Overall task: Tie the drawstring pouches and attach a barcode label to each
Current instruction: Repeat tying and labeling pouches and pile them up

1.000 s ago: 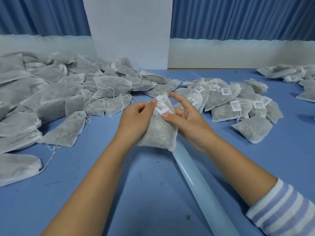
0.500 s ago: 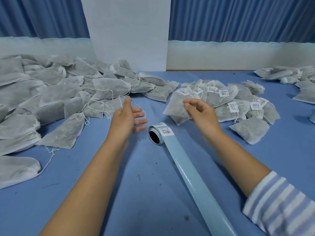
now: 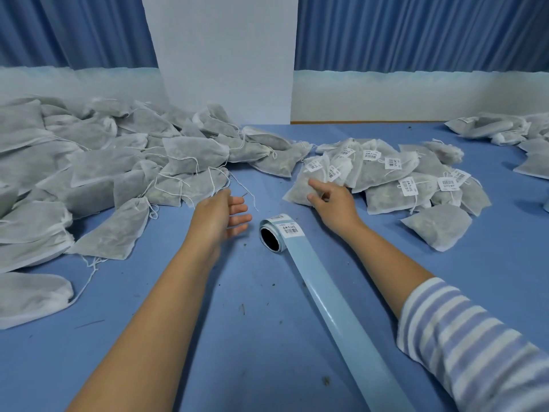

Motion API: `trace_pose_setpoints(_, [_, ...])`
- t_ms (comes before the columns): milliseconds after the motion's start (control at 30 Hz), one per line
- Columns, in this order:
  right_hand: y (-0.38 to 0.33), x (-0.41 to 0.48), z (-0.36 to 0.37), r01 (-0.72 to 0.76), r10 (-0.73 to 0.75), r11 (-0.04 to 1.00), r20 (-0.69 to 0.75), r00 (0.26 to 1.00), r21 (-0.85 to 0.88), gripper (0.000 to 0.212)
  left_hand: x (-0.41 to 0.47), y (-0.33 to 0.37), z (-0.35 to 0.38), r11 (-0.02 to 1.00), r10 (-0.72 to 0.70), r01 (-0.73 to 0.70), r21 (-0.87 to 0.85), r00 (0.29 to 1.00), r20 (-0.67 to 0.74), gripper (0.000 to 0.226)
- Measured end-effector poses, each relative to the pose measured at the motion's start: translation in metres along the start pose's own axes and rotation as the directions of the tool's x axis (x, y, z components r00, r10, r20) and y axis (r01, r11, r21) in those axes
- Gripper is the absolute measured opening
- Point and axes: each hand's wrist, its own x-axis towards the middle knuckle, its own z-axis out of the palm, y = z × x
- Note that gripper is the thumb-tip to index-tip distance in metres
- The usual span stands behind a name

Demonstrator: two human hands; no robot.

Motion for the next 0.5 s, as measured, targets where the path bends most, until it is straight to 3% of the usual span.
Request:
trace_pose_setpoints(233, [0.001, 0.007, 0.006, -0.066, 0.054, 0.992, -0.107, 0.993, -0.11, 0.039, 0.013, -0.009, -0.009, 0.999, 0.041, -0.044, -0.015, 0.989, -0.143, 0.017])
trace_pose_setpoints(367, [-0.003, 0.0, 0.002, 0.023, -0.064, 0.988, -0.262, 0.963, -0.154, 0.03, 0.025, -0.015, -0.015, 0.996, 0.085, -0.082, 0.026, 0.982, -0.166, 0.012])
trace_pose_setpoints(433, [-0.006, -0.001, 0.001, 0.094, -0.142, 0.983, -0.322, 0.936, -0.159, 0.024, 0.029, -0.02, -0.015, 0.98, 0.139, -0.12, 0.156, 0.983, -0.119, 0.017])
trace_pose_setpoints(500, [-0.009, -0.002, 0.003, 0.15, -0.201, 0.97, -0.28, 0.939, -0.192, 0.021, 0.031, -0.025, -0.015, 0.837, 0.299, -0.271, 0.474, 0.954, 0.018, 0.028])
